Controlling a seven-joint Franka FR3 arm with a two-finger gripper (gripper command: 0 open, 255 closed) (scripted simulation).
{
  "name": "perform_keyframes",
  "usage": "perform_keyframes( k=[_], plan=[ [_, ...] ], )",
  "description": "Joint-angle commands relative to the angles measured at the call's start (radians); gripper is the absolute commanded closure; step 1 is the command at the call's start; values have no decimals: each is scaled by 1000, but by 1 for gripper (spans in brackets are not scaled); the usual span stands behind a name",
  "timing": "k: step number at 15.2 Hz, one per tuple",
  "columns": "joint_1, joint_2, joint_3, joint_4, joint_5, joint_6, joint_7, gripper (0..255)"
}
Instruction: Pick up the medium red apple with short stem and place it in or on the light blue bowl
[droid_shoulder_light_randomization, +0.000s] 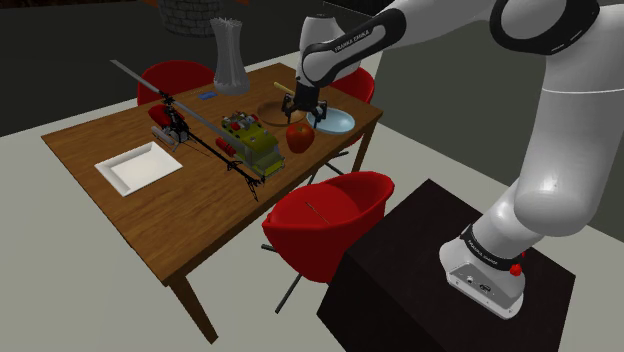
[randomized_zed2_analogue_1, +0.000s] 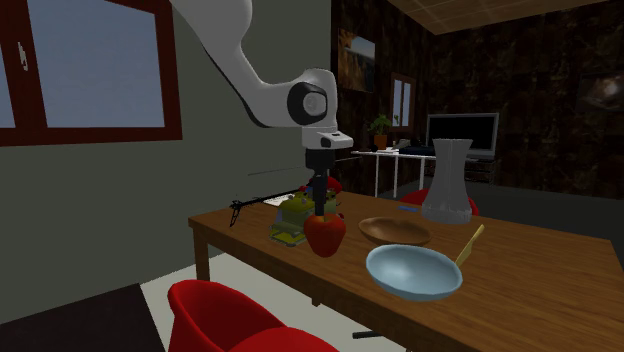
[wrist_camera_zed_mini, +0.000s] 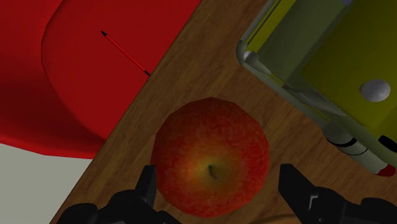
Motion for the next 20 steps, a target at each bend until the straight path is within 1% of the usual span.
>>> perform_keyframes(
  k=[1,4,5,14,20],
  plan=[
    [0,1,0,0,0,1,0,0],
    [0,1,0,0,0,1,0,0],
    [0,1,0,0,0,1,0,255],
    [0,1,0,0,0,1,0,255],
    [-3,-44,4,20,7,-63,-4,255]
  ],
)
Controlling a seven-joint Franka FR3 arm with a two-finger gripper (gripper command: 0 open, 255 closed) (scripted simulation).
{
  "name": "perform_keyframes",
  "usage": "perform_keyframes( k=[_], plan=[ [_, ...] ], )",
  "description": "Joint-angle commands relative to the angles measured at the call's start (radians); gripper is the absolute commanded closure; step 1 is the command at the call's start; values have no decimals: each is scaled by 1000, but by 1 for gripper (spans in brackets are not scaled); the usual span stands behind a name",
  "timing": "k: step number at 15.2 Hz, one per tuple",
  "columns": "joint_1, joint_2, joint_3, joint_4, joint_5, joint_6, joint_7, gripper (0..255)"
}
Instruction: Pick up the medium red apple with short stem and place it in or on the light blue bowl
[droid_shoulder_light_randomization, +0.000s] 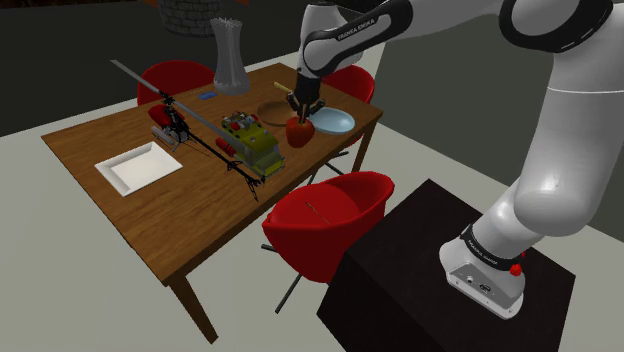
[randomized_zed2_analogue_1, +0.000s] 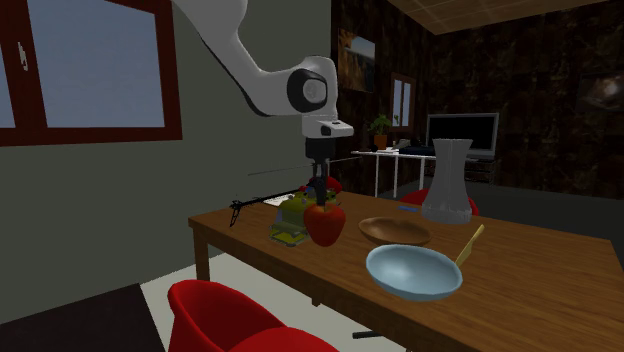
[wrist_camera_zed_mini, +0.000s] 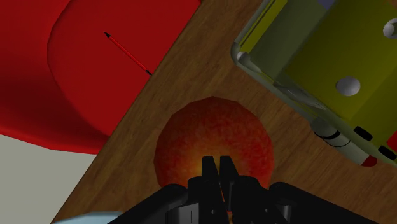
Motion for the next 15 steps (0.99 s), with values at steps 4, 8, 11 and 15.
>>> perform_keyframes(
  k=[4,8,11,15],
  plan=[
    [-2,-33,3,21,6,-54,-3,255],
    [-3,-57,5,43,10,-99,-6,255],
    [-4,-73,6,61,13,-134,-7,255],
    [-5,-92,7,89,16,-180,-9,255]
  ],
)
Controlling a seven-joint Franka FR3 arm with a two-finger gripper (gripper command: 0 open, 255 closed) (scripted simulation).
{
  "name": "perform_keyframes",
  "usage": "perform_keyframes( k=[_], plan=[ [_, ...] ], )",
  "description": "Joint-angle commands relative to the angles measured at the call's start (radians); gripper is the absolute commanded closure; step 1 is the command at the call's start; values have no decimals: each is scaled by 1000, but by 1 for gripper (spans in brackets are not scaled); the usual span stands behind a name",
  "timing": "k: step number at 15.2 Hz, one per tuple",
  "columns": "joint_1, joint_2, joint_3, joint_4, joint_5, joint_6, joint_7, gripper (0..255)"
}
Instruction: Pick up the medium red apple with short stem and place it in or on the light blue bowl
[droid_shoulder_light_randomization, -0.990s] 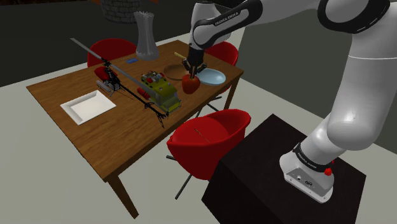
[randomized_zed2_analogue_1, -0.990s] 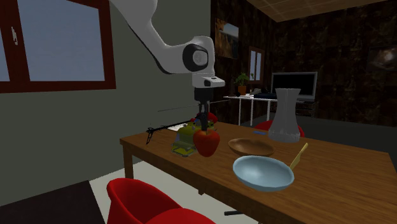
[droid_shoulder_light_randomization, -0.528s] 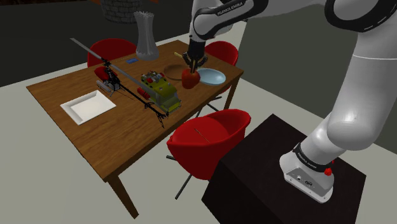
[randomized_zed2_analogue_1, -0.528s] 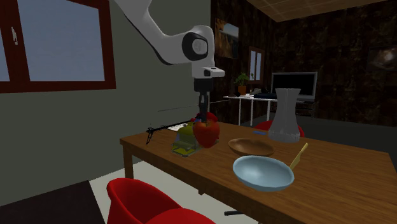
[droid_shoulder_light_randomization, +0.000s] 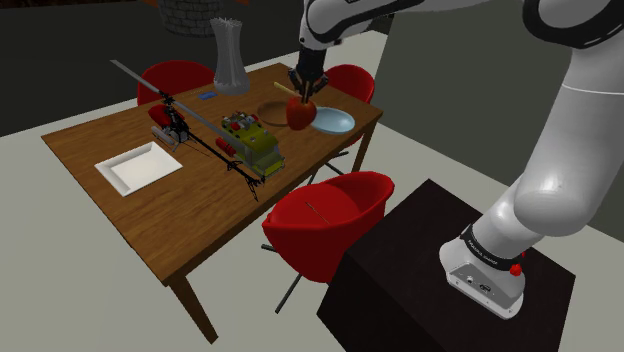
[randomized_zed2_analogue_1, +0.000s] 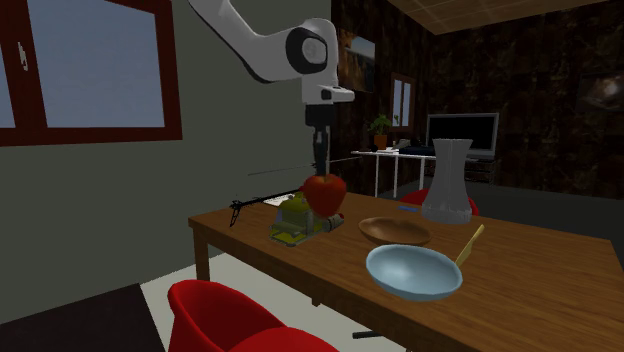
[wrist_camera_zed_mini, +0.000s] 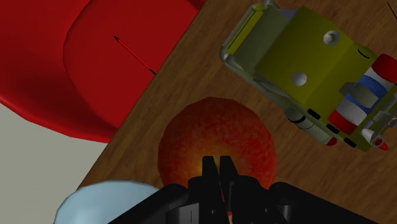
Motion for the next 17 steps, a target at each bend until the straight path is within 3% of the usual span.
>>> perform_keyframes(
  k=[1,3,9,17],
  plan=[
    [0,-8,1,18,1,-25,0,255],
    [0,-12,1,26,2,-38,-1,255],
    [-80,7,-36,117,20,-110,-125,255],
    [-182,91,-81,326,38,-237,-278,255]
  ],
)
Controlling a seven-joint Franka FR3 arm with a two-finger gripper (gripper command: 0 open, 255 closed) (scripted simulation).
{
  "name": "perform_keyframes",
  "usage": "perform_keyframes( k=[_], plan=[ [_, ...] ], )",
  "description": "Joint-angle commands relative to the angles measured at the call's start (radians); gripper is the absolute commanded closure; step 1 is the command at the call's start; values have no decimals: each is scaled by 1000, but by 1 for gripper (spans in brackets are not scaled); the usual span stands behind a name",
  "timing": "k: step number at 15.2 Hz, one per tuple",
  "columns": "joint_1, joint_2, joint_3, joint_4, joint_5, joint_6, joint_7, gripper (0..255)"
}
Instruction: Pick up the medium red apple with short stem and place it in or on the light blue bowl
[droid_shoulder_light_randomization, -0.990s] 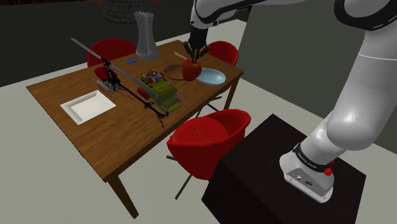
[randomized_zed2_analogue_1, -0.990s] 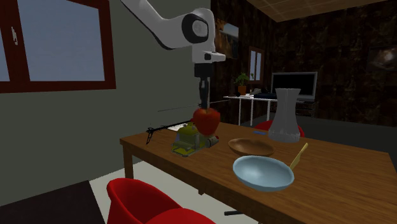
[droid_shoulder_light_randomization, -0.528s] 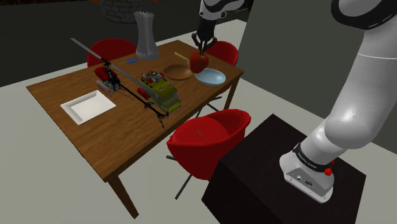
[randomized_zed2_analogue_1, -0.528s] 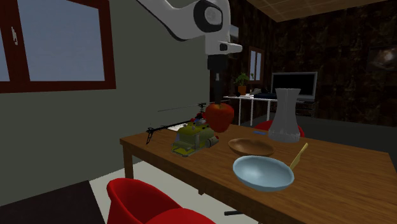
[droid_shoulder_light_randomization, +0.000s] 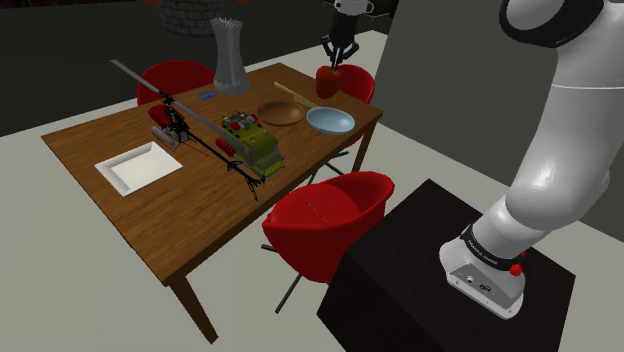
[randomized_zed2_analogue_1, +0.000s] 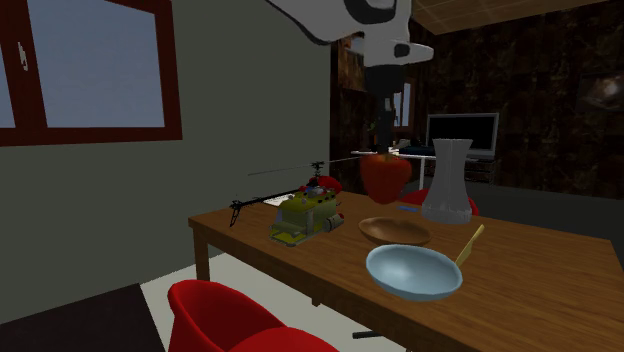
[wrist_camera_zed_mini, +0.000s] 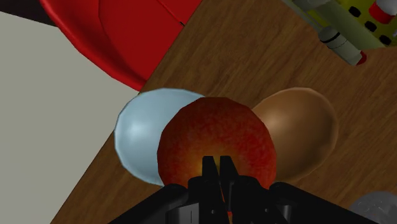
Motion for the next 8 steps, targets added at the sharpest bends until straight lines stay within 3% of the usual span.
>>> perform_keyframes(
  k=[1,4,8],
  plan=[
    [-24,27,-9,66,4,-40,-36,255],
    [-69,100,-26,216,11,-118,-97,255],
    [-70,98,-25,158,12,-63,-98,255]
  ],
)
